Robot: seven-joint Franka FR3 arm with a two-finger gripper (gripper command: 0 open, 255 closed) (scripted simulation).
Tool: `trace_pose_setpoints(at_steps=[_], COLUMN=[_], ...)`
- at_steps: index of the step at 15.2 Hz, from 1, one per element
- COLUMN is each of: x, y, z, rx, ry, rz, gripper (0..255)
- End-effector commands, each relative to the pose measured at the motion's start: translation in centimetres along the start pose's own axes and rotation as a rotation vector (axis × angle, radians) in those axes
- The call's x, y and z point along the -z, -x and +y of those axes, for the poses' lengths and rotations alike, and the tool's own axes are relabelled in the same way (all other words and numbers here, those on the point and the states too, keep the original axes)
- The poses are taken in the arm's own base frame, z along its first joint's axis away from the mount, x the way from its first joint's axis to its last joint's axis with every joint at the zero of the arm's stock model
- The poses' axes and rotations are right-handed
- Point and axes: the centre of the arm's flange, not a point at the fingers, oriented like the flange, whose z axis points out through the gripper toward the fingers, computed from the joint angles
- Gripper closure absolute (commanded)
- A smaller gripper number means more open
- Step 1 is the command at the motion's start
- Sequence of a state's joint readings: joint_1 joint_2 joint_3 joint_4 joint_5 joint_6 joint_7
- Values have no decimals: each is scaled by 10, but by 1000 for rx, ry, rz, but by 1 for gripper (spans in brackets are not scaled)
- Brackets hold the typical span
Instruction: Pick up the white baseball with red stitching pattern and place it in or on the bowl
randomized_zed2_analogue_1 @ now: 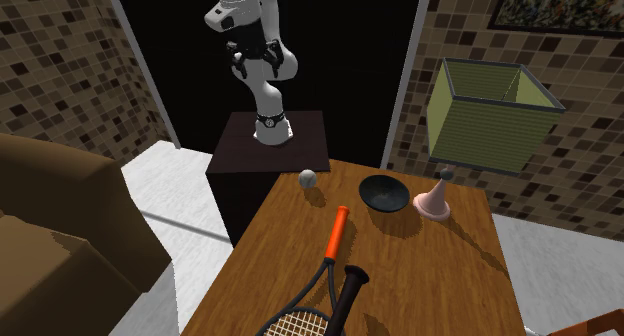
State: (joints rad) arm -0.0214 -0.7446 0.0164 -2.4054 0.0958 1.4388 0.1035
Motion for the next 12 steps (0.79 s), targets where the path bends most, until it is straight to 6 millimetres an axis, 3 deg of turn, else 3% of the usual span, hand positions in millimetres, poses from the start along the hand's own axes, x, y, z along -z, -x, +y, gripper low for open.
trace_pose_setpoints(at_steps=[1, 12], x=[0, -130], y=[0, -51], z=[0, -29], rx=[0, 37], ry=[0, -62], rz=[0, 14], gripper=[0, 0])
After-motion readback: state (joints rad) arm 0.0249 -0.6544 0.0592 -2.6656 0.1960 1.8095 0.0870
